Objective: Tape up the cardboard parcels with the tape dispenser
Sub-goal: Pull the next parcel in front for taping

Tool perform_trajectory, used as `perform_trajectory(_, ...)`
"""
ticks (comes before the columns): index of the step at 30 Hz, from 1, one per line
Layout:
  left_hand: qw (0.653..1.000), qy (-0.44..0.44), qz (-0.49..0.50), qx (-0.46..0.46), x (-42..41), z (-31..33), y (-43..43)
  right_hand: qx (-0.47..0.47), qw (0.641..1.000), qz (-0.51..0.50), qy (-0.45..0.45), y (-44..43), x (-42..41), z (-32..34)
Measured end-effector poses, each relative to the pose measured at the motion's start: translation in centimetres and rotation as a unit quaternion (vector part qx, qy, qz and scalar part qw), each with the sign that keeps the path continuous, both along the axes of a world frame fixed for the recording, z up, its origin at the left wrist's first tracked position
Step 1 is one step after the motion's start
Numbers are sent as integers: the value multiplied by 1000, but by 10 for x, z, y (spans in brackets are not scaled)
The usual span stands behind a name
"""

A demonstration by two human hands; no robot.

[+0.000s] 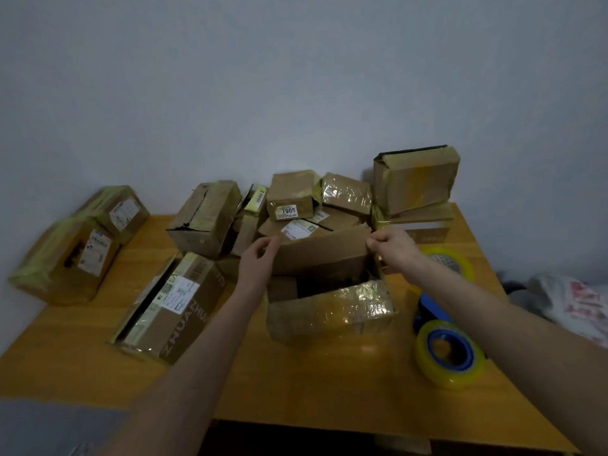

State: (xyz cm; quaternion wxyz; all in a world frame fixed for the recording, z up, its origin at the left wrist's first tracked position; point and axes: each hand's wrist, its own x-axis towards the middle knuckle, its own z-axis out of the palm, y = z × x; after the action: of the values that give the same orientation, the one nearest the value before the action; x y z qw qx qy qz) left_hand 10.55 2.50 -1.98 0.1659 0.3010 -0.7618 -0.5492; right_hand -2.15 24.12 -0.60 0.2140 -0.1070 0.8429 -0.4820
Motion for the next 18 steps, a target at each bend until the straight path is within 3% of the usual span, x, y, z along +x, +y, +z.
perform_trajectory(2,998,-19,-45,-49,6,-10,2,-4,998,-21,-54,1,8,-16)
perform_trajectory(6,976,-77,-128,-156,18,-31,5,-130,963,-101,-213,14,20,-35)
perform_trajectory(8,963,-104,-139,-208,25,-43,6,-85,977,-68,-182,22,23,-43)
perform_trajectory(10,967,-106,-133,-191,31,-51,11,-33,991,-31,-129,23,30,-50)
perform_trajectory(13,969,-101,-133,-182,31,-58,15,-30,995,-40,-82,20,37,-60)
perform_trajectory(18,963,-80,-142,-216,29,-65,14,58,996,-54,30,13,40,-69)
